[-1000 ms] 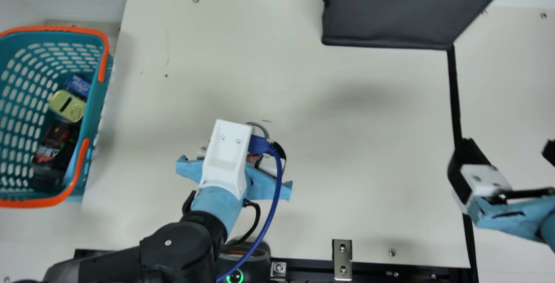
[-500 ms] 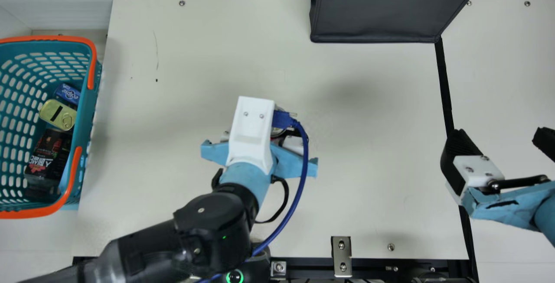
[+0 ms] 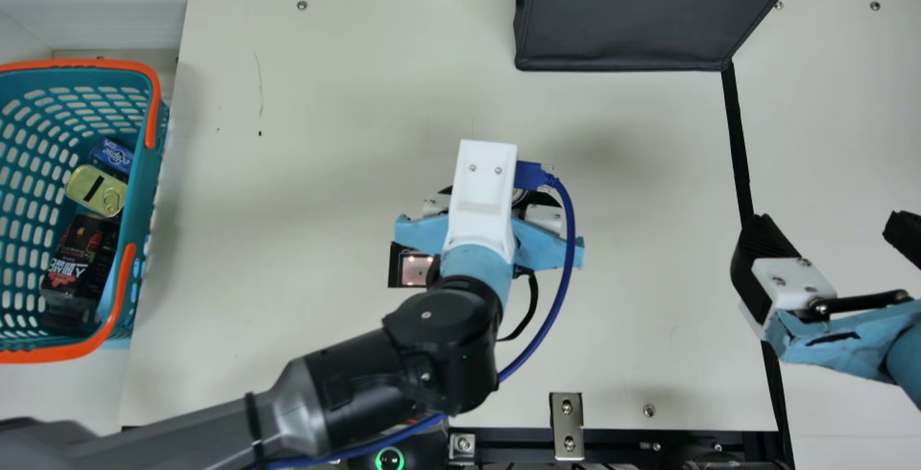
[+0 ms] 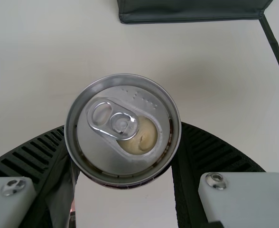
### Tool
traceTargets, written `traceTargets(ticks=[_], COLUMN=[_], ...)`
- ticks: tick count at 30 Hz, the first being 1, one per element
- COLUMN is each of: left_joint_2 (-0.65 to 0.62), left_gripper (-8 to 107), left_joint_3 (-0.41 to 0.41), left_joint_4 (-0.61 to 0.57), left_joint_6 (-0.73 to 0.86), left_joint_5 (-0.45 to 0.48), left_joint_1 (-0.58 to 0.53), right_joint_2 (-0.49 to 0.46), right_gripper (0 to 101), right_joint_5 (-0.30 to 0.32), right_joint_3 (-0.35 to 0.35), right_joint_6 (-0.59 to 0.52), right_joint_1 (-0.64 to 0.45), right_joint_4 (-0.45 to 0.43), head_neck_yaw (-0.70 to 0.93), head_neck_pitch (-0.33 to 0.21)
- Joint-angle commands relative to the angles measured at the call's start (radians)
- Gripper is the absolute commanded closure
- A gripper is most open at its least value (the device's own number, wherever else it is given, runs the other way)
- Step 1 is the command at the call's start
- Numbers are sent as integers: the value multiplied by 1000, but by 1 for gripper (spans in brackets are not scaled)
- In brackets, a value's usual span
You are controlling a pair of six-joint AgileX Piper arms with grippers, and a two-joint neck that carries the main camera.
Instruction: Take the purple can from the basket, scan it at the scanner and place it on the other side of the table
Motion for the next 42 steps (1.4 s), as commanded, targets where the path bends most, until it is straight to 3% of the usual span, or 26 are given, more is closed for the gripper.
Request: traceTargets(ticks=[1, 5, 30, 34, 42], left_joint_2=[22, 59, 128, 98, -98], left_gripper=[107, 107, 23, 10, 9], left_joint_3=[-12, -29, -58, -45, 73], left_joint_4=[8, 27, 57, 16, -184], left_joint_6=[-11, -34, -57, -44, 69], left_joint_5=[1, 1, 8, -28, -235], left_joint_1=[-1, -4, -18, -1, 116], right_joint_2=[0, 0, 0, 0, 0], right_gripper=[6, 6, 6, 6, 6], right_joint_5=[0, 0, -2, -2, -2], right_joint_3=[0, 0, 0, 0, 0], right_joint_6=[0, 0, 0, 0, 0], right_joint_1=[0, 0, 0, 0, 0], right_joint_4=[0, 0, 0, 0, 0], head_neck_yaw=[2, 2, 2, 2, 2], head_neck_pitch=[-29, -29, -29, -29, -29])
